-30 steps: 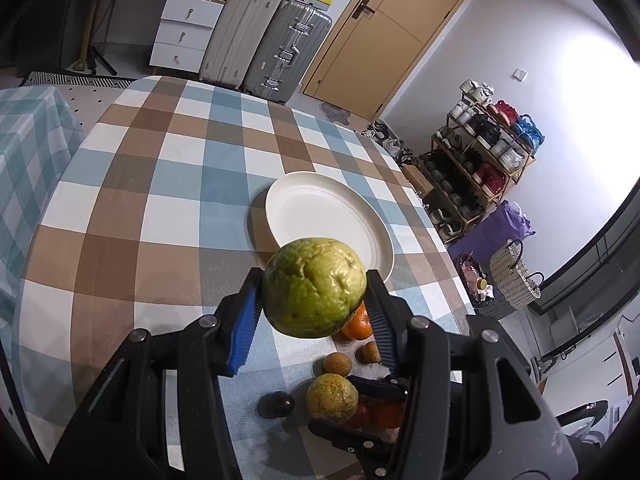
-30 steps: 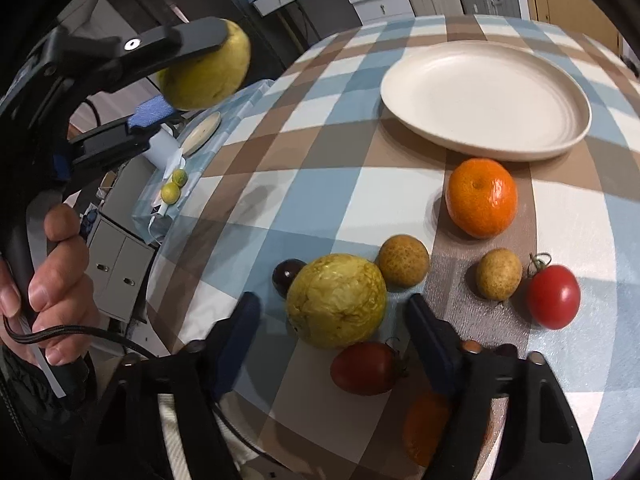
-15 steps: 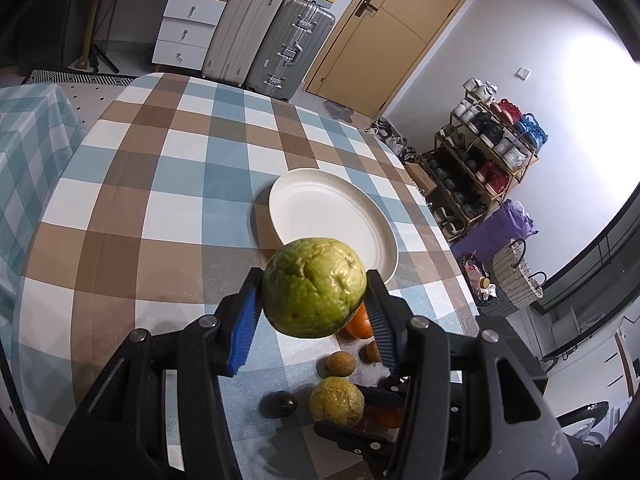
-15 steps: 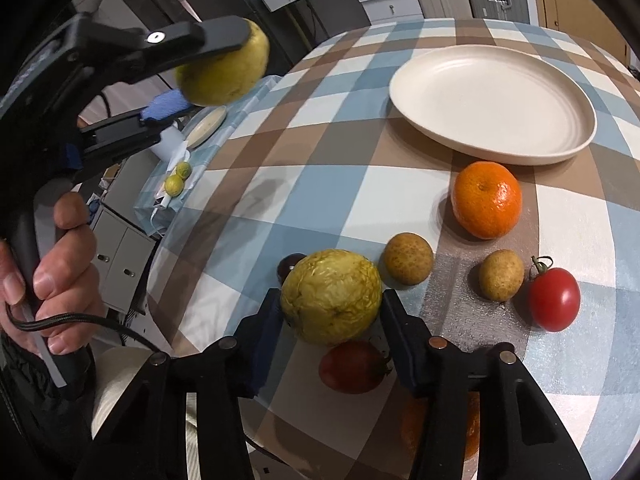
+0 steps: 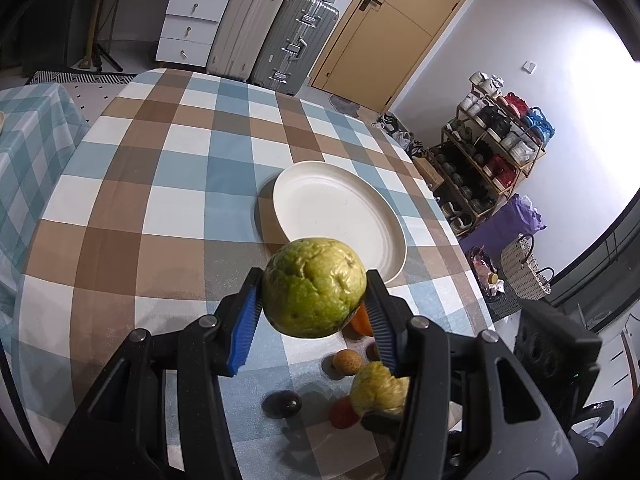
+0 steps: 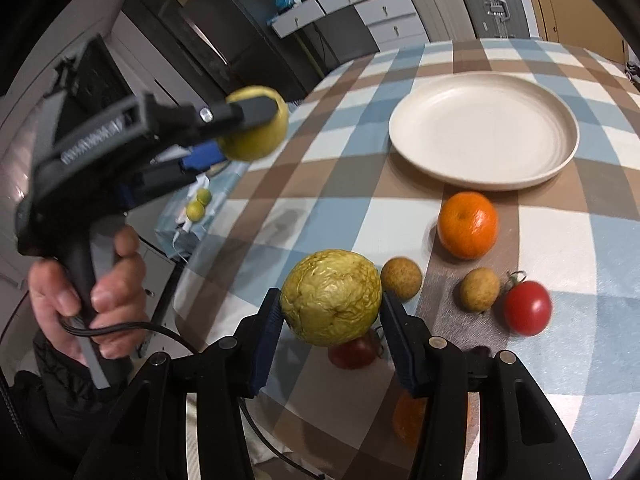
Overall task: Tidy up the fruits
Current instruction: 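Carry both fruits over the white plate and open both tools to release them, then raise both open tools away from the plate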
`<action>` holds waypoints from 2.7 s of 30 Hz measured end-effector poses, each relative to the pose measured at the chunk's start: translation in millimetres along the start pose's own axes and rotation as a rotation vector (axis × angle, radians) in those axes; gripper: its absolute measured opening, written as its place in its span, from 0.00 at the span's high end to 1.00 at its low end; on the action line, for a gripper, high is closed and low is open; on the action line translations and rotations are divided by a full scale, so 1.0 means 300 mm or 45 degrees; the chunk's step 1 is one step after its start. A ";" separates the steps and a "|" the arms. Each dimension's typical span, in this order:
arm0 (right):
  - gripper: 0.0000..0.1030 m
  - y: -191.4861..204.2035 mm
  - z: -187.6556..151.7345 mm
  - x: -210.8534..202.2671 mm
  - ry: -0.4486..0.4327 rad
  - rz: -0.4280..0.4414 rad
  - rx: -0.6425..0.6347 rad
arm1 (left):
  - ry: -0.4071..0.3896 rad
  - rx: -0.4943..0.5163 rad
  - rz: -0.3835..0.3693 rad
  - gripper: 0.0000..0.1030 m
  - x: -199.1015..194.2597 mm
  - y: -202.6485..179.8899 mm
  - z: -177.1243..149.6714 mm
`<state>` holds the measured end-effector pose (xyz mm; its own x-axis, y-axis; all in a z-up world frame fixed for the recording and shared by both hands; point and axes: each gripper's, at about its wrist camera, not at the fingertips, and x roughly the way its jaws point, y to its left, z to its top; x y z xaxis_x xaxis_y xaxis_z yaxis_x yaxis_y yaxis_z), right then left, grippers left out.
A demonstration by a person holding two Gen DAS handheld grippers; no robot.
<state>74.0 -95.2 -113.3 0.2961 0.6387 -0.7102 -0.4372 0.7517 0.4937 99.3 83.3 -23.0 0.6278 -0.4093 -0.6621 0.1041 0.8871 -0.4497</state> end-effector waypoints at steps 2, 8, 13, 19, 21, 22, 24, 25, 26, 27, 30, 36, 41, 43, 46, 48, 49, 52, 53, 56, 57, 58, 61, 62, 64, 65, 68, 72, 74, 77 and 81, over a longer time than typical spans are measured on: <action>0.51 -0.007 0.006 -0.019 -0.026 0.009 0.009 | 0.007 0.006 -0.004 0.54 0.009 -0.008 0.001; 0.51 -0.019 0.026 -0.076 -0.100 0.032 0.012 | 0.033 0.016 0.003 0.54 0.036 -0.019 0.002; 0.51 -0.036 0.053 -0.140 -0.178 0.044 0.010 | 0.078 0.009 -0.016 0.54 0.078 -0.032 0.010; 0.51 -0.092 0.110 -0.249 -0.285 0.010 0.021 | 0.107 -0.012 -0.054 0.54 0.135 -0.060 0.034; 0.51 -0.118 0.129 -0.275 -0.312 0.007 0.033 | 0.118 -0.003 -0.059 0.54 0.159 -0.076 0.051; 0.51 -0.132 0.144 -0.290 -0.324 0.001 0.035 | 0.130 0.007 -0.058 0.54 0.181 -0.087 0.069; 0.51 -0.160 0.184 -0.304 -0.341 -0.013 0.022 | 0.151 0.004 -0.074 0.54 0.218 -0.096 0.103; 0.51 -0.169 0.199 -0.310 -0.348 -0.021 0.012 | 0.162 -0.003 -0.083 0.54 0.240 -0.100 0.123; 0.51 -0.178 0.216 -0.314 -0.356 -0.024 0.003 | 0.170 -0.010 -0.085 0.54 0.260 -0.101 0.142; 0.51 -0.198 0.247 -0.318 -0.366 -0.024 -0.010 | 0.179 -0.020 -0.081 0.54 0.283 -0.101 0.163; 0.51 -0.258 0.328 -0.301 -0.359 -0.050 -0.023 | 0.209 -0.034 -0.085 0.54 0.373 -0.099 0.234; 0.51 -0.391 0.473 -0.184 -0.283 -0.088 -0.039 | 0.283 -0.064 -0.074 0.54 0.581 -0.080 0.376; 0.51 -0.475 0.552 -0.057 -0.207 -0.088 -0.041 | 0.327 -0.090 -0.069 0.54 0.753 -0.070 0.461; 0.51 -0.500 0.574 -0.003 -0.172 -0.096 -0.052 | 0.344 -0.088 -0.063 0.54 0.808 -0.067 0.480; 0.51 -0.538 0.594 0.065 -0.129 -0.119 -0.050 | 0.352 -0.085 -0.051 0.54 0.873 -0.057 0.499; 0.51 -0.561 0.602 0.105 -0.105 -0.131 -0.044 | 0.349 -0.084 -0.055 0.54 0.899 -0.054 0.507; 0.51 -0.566 0.605 0.116 -0.101 -0.133 -0.043 | 0.348 -0.086 -0.058 0.54 0.902 -0.052 0.503; 0.51 -0.571 0.615 0.144 -0.093 -0.139 -0.057 | 0.349 -0.101 -0.058 0.54 0.932 -0.043 0.513; 0.51 -0.573 0.617 0.155 -0.084 -0.130 -0.055 | 0.350 -0.099 -0.053 0.54 0.938 -0.043 0.512; 0.51 -0.575 0.619 0.179 -0.071 -0.153 -0.062 | 0.360 -0.084 -0.048 0.54 0.958 -0.044 0.517; 0.51 -0.576 0.622 0.185 -0.067 -0.149 -0.063 | 0.358 -0.080 -0.047 0.54 0.964 -0.045 0.519; 0.51 -0.579 0.624 0.188 -0.071 -0.154 -0.059 | 0.353 -0.090 -0.055 0.54 0.956 -0.044 0.515; 0.46 -0.572 0.624 0.177 -0.106 -0.165 -0.062 | 0.343 -0.126 -0.085 0.49 0.937 -0.037 0.510; 0.41 -0.569 0.625 0.174 -0.113 -0.173 -0.067 | 0.338 -0.125 -0.086 0.39 0.933 -0.043 0.514; 0.28 -0.562 0.627 0.155 -0.131 -0.164 -0.071 | 0.325 -0.122 -0.085 0.24 0.911 -0.054 0.514; 0.20 -0.559 0.625 0.139 -0.147 -0.167 -0.067 | 0.316 -0.122 -0.075 0.19 0.894 -0.061 0.512; 0.10 -0.549 0.608 0.069 -0.222 -0.163 -0.051 | 0.294 -0.127 -0.035 0.17 0.835 -0.065 0.508; 0.02 -0.533 0.564 -0.027 -0.268 -0.187 -0.030 | 0.251 -0.157 -0.018 0.16 0.734 -0.060 0.493; 0.01 -0.523 0.541 -0.066 -0.275 -0.196 -0.022 | 0.201 -0.138 0.000 0.10 0.658 -0.074 0.480; 0.00 -0.490 0.496 -0.154 -0.333 -0.184 -0.005 | 0.111 -0.071 0.058 0.01 0.524 -0.111 0.447; 0.00 -0.409 0.434 -0.273 -0.439 -0.176 -0.003 | -0.002 0.002 0.121 0.01 0.341 -0.178 0.389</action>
<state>214.0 -218.3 -50.5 0.6208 0.5495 -0.5592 -0.3753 0.8345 0.4035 248.0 19.0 3.3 0.6360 -0.3232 -0.7007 0.0451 0.9221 -0.3843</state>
